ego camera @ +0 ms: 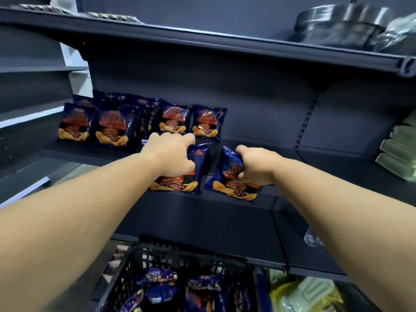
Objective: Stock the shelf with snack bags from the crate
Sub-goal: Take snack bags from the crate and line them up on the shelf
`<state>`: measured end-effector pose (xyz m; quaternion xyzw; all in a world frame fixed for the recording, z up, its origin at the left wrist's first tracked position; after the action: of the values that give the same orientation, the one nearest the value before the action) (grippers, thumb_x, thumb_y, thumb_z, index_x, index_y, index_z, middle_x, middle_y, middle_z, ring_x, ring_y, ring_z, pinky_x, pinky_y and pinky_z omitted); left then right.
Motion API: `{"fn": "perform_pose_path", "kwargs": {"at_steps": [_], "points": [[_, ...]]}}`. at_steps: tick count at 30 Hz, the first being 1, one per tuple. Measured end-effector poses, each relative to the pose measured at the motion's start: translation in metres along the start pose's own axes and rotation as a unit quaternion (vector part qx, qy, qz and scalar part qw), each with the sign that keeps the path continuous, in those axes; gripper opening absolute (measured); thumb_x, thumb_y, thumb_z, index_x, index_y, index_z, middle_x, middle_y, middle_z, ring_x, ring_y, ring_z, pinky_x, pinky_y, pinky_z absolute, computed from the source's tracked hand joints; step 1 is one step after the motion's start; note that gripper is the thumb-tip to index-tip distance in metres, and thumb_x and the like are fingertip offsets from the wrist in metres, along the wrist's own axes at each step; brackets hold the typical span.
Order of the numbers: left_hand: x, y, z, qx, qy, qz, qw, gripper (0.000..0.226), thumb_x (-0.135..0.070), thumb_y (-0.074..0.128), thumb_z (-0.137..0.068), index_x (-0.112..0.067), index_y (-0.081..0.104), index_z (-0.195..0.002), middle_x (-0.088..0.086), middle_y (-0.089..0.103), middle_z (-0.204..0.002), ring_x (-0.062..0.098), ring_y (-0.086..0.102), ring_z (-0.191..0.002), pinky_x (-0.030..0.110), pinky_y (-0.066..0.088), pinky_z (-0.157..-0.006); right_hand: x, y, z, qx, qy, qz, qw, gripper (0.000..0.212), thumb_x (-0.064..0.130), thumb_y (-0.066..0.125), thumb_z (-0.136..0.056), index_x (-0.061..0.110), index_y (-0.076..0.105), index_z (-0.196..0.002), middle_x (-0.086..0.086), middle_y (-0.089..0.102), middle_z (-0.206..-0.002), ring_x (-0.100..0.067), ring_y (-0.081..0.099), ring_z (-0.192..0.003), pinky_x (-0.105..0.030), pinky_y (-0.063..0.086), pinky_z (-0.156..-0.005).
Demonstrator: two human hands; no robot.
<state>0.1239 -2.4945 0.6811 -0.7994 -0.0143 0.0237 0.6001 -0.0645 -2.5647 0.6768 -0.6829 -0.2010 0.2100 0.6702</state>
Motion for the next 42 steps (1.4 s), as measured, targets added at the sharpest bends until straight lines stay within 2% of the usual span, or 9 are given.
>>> {"fn": "perform_pose_path", "kwargs": {"at_steps": [9, 11, 13, 19, 23, 28, 34, 38, 42], "points": [[0.040, -0.030, -0.054, -0.024, -0.019, -0.001, 1.000, 0.036, -0.033, 0.052, -0.085, -0.022, 0.042, -0.118, 0.003, 0.057, -0.111, 0.024, 0.042, -0.092, 0.045, 0.031, -0.093, 0.008, -0.035, -0.045, -0.030, 0.024, 0.033, 0.999, 0.034, 0.034, 0.060, -0.085, 0.024, 0.034, -0.106, 0.002, 0.047, -0.087, -0.027, 0.043, -0.094, -0.041, 0.035, -0.084], [0.052, -0.030, -0.070, -0.018, -0.024, -0.001, 1.000, 0.039, -0.030, 0.052, -0.085, -0.020, 0.042, -0.121, 0.006, 0.058, -0.116, 0.029, 0.048, -0.101, 0.047, 0.031, -0.096, 0.011, -0.039, -0.060, -0.032, 0.034, 0.037, 0.998, 0.036, 0.034, 0.060, -0.084, 0.024, 0.035, -0.108, 0.001, 0.048, -0.092, -0.026, 0.040, -0.095, -0.044, 0.035, -0.089], [0.065, -0.027, -0.091, -0.008, -0.024, 0.014, 1.000, 0.047, -0.028, 0.053, -0.085, -0.021, 0.041, -0.130, 0.008, 0.058, -0.121, 0.032, 0.050, -0.112, 0.049, 0.029, -0.103, 0.016, -0.040, -0.079, -0.028, 0.041, 0.042, 0.998, 0.036, 0.033, 0.059, -0.083, 0.023, 0.037, -0.110, 0.000, 0.048, -0.090, -0.026, 0.042, -0.090, -0.041, 0.037, -0.085], [0.104, -0.008, -0.160, 0.008, 0.003, 0.034, 0.999, 0.058, -0.045, 0.055, -0.089, -0.022, 0.036, -0.139, 0.005, 0.046, -0.142, 0.029, 0.043, -0.127, 0.041, 0.029, -0.102, 0.034, -0.046, -0.138, 0.014, 0.080, 0.058, 0.995, 0.033, 0.029, 0.055, -0.087, 0.026, 0.035, -0.113, 0.002, 0.043, -0.091, -0.024, 0.035, -0.092, -0.041, 0.034, -0.092], [0.123, 0.005, -0.201, 0.011, 0.047, 0.071, 0.996, 0.057, -0.048, 0.057, -0.088, -0.020, 0.040, -0.135, 0.006, 0.053, -0.134, 0.028, 0.050, -0.117, 0.039, 0.035, -0.096, 0.038, -0.047, -0.171, 0.034, 0.078, 0.057, 0.995, 0.053, 0.029, 0.055, -0.090, 0.028, 0.033, -0.137, -0.001, 0.055, -0.122, -0.027, 0.047, -0.108, -0.041, 0.034, -0.094], [0.138, 0.020, -0.243, 0.041, 0.043, 0.076, 0.995, 0.050, -0.041, 0.062, -0.087, -0.023, 0.044, -0.130, 0.007, 0.057, -0.124, 0.028, 0.054, -0.105, 0.036, 0.043, -0.092, 0.034, -0.043, -0.213, 0.004, 0.066, 0.062, 0.996, 0.059, 0.028, 0.061, -0.087, 0.023, 0.035, -0.140, -0.003, 0.052, -0.129, -0.026, 0.050, -0.112, -0.036, 0.036, -0.086], [0.155, 0.045, -0.271, 0.089, 0.038, 0.045, 0.994, 0.057, -0.052, 0.057, -0.088, -0.027, 0.039, -0.136, 0.004, 0.054, -0.131, 0.026, 0.050, -0.113, 0.037, 0.037, -0.098, 0.029, -0.034, -0.252, 0.021, 0.060, 0.055, 0.996, 0.067, 0.030, 0.065, -0.087, 0.020, 0.032, -0.145, -0.007, 0.048, -0.136, -0.028, 0.048, -0.120, -0.034, 0.039, -0.089], [0.157, 0.063, -0.284, 0.107, 0.032, 0.041, 0.993, 0.053, -0.038, 0.059, -0.088, -0.029, 0.040, -0.136, 0.003, 0.050, -0.136, 0.026, 0.045, -0.118, 0.042, 0.035, -0.104, 0.025, -0.031, -0.275, 0.021, 0.056, 0.051, 0.997, 0.076, 0.033, 0.071, -0.082, 0.024, 0.032, -0.146, -0.006, 0.048, -0.139, -0.029, 0.049, -0.120, -0.035, 0.045, -0.095], [0.161, 0.069, -0.293, 0.123, 0.020, 0.062, 0.990, 0.054, -0.021, 0.058, -0.087, -0.029, 0.040, -0.137, 0.005, 0.049, -0.136, 0.027, 0.045, -0.117, 0.041, 0.040, -0.100, 0.025, -0.027, -0.298, 0.032, 0.067, 0.070, 0.995, 0.068, 0.035, 0.071, -0.083, 0.021, 0.037, -0.140, -0.008, 0.054, -0.129, -0.031, 0.053, -0.113, -0.041, 0.049, -0.094]]}}
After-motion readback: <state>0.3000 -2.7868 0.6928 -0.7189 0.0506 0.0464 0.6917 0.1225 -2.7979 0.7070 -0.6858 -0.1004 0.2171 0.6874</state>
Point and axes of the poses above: each hand's wrist, its own z-axis away from the middle knuckle, its own y-axis out of the palm, x = y × z, the point moved 4 cm from there along -z, towards the middle knuckle
